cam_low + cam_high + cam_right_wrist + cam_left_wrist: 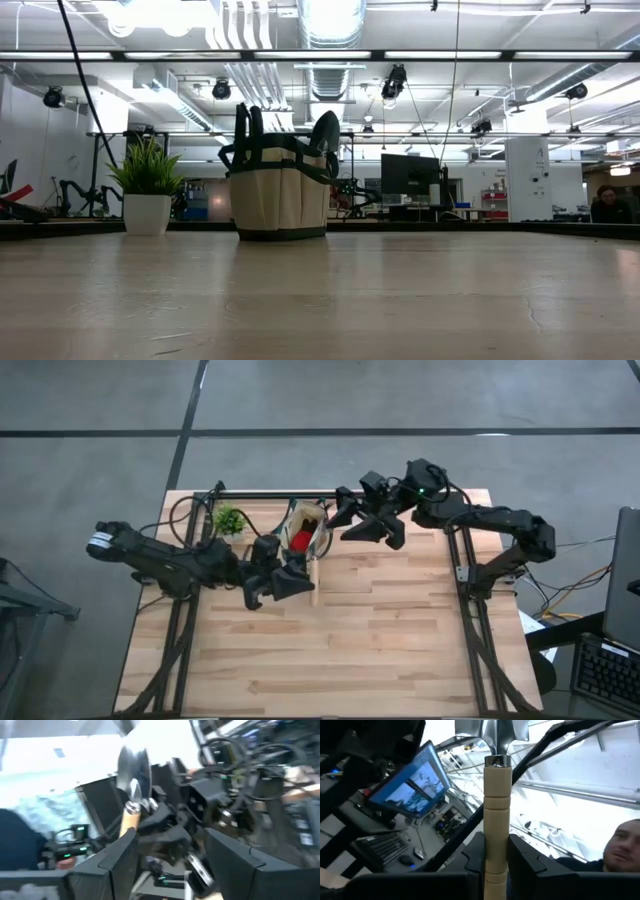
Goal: Pick & Place Garden tools in Gardening bag
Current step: Put the brown trowel into the green gardening bag
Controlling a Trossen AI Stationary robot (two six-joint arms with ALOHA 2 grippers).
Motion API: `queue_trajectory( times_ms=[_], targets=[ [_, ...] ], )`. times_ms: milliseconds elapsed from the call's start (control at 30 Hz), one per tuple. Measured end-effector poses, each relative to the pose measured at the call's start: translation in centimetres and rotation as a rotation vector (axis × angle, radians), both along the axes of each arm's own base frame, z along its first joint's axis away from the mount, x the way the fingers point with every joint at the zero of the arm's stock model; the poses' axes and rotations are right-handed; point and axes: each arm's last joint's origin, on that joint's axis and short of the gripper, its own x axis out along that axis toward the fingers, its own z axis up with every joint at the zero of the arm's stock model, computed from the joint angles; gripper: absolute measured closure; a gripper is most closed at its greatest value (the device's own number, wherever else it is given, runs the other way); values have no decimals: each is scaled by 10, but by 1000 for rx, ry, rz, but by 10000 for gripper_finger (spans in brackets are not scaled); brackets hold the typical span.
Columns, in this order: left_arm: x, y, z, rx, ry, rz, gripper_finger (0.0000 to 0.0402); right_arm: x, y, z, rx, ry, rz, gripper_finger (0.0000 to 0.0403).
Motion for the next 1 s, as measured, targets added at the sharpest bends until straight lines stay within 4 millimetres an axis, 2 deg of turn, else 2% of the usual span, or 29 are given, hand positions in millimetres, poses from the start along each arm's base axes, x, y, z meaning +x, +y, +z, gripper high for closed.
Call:
queue_trajectory(
  times_ms=[267,500,833,1000],
  targets=[
    [6,-2,-6,-2,25,-43,349,19,-3,5,62,-114,112,182],
    [6,-3,-7,-1,12,-65,349,33,-4,10,88,-147,250,183],
    [9,0,-9,-6,18,-57,349,43,-4,22,50,-219,238,184],
    [9,2,-8,-3,12,-49,349,44,-5,21,44,-231,218,188]
  ],
)
